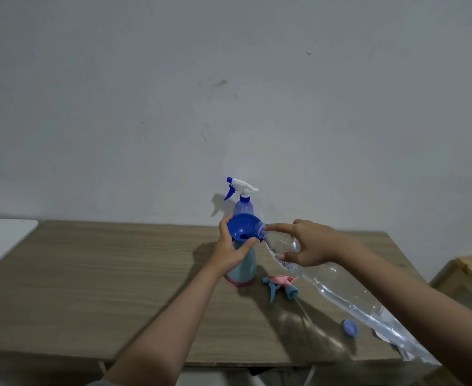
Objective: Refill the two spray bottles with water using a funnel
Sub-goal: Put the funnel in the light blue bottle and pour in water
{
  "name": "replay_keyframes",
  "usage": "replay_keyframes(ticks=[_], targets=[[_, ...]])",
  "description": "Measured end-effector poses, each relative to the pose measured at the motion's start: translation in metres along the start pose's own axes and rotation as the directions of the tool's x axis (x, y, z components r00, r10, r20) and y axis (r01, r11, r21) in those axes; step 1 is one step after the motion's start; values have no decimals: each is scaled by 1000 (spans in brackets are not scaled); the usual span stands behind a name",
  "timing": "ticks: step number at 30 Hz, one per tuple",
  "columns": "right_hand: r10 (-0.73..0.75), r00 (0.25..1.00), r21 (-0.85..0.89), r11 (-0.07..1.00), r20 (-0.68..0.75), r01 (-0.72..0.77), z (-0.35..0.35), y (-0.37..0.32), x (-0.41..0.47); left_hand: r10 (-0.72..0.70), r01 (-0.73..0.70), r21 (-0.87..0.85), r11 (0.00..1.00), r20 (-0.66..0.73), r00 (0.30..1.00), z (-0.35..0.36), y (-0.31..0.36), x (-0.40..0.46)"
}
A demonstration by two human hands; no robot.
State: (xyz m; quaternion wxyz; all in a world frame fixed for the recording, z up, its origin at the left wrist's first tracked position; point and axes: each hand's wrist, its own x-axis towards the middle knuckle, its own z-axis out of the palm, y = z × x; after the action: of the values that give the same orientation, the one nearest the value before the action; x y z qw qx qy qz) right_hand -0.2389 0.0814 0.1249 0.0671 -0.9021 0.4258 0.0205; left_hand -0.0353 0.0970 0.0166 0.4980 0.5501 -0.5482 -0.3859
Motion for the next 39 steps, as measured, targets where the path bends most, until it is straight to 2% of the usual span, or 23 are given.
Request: replay_keyframes(ticks=[33, 36, 39], targets=[[3, 1000, -7, 1000, 3, -3, 2, 0, -6, 13, -13, 34, 999, 5, 1000, 0, 4, -1], [3, 999, 27, 1000, -35, -2, 5, 1, -7, -2, 2, 19, 1000, 11, 1000, 0, 4, -2], [-11, 989, 112, 993, -145, 28, 7, 2, -11, -9, 9, 19, 1000, 13, 1000, 0, 5, -2]])
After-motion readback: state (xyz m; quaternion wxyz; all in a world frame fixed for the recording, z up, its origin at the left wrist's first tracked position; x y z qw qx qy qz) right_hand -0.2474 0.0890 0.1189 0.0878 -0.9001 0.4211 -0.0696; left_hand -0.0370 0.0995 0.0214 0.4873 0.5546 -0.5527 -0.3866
